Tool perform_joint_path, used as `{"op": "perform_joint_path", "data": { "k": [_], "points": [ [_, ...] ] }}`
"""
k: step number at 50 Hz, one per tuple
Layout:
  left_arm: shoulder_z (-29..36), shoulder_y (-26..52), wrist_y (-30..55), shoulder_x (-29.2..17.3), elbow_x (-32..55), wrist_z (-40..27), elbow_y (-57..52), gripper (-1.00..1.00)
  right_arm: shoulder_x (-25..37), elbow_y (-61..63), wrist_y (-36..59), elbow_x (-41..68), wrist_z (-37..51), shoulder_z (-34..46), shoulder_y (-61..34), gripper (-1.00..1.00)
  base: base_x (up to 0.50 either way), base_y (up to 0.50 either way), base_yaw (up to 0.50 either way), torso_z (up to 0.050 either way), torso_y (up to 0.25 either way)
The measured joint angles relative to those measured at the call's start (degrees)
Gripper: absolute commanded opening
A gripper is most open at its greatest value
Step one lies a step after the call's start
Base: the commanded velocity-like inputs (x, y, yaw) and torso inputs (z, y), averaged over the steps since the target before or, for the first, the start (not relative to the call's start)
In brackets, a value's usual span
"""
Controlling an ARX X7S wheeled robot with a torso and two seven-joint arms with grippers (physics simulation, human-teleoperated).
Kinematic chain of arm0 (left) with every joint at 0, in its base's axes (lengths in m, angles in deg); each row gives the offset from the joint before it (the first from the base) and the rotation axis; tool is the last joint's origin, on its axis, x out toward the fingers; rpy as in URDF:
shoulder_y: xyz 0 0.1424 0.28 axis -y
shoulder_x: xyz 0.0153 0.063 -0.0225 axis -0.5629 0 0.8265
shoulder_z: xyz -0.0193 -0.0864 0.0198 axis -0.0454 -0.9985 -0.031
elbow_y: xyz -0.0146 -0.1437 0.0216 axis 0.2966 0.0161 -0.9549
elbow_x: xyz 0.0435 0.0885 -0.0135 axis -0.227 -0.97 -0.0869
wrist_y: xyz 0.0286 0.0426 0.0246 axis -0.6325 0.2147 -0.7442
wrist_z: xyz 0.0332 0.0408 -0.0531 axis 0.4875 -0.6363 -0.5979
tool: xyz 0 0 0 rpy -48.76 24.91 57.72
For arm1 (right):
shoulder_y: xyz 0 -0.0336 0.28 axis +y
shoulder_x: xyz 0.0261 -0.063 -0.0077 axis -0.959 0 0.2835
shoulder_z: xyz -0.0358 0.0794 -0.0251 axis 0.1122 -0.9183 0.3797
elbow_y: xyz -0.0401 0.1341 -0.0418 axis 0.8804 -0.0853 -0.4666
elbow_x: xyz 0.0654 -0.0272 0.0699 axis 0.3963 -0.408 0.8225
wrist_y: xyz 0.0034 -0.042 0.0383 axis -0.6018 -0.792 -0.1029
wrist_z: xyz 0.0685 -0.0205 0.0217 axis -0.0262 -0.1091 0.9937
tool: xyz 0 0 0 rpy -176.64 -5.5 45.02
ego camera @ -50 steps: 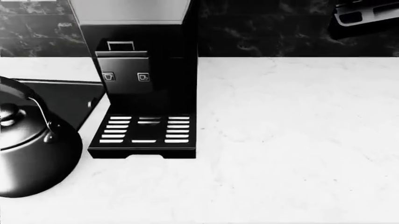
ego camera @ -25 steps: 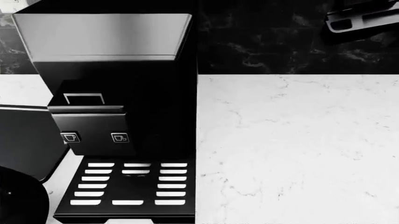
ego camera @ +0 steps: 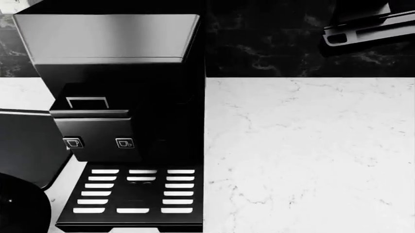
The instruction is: Pick the kettle from the counter and place it on the tray. Then pick the mug from the cabinet and place it on the tray. Then close the cabinet doors.
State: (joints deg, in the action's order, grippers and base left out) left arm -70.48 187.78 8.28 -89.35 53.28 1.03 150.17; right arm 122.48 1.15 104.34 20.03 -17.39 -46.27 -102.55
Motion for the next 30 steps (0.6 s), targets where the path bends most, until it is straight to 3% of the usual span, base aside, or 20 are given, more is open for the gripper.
{"op": "perform_joint_path", "data": {
  "k": [13, 23, 30],
  "points": [
    [1.1, -0.6, -2.0, -0.6, 1.7, -1.2, 0.3, -1.0, -0.4, 0.1, -0.7, -1.7, -0.4, 0.3, 2.0, 1.0, 0.0, 0.0, 0.0, 0.0, 0.0],
    [0.5, 0.1, -8.1, -0.9, 2.6, -1.2, 2.4, -1.0, -0.6, 0.2, -1.3, -2.5, -0.5, 0.5, 3.1, 1.0, 0.0, 0.0, 0.0, 0.0, 0.0],
    [0.0, 1.2, -7.5, -0.9, 2.9, -0.6, -1.8, -1.0, -0.4, 0.7, -1.5, -2.0, 0.0, 0.4, 3.4, 1.0, -0.1, 0.0, 0.0, 0.0, 0.0]
  ]
}}
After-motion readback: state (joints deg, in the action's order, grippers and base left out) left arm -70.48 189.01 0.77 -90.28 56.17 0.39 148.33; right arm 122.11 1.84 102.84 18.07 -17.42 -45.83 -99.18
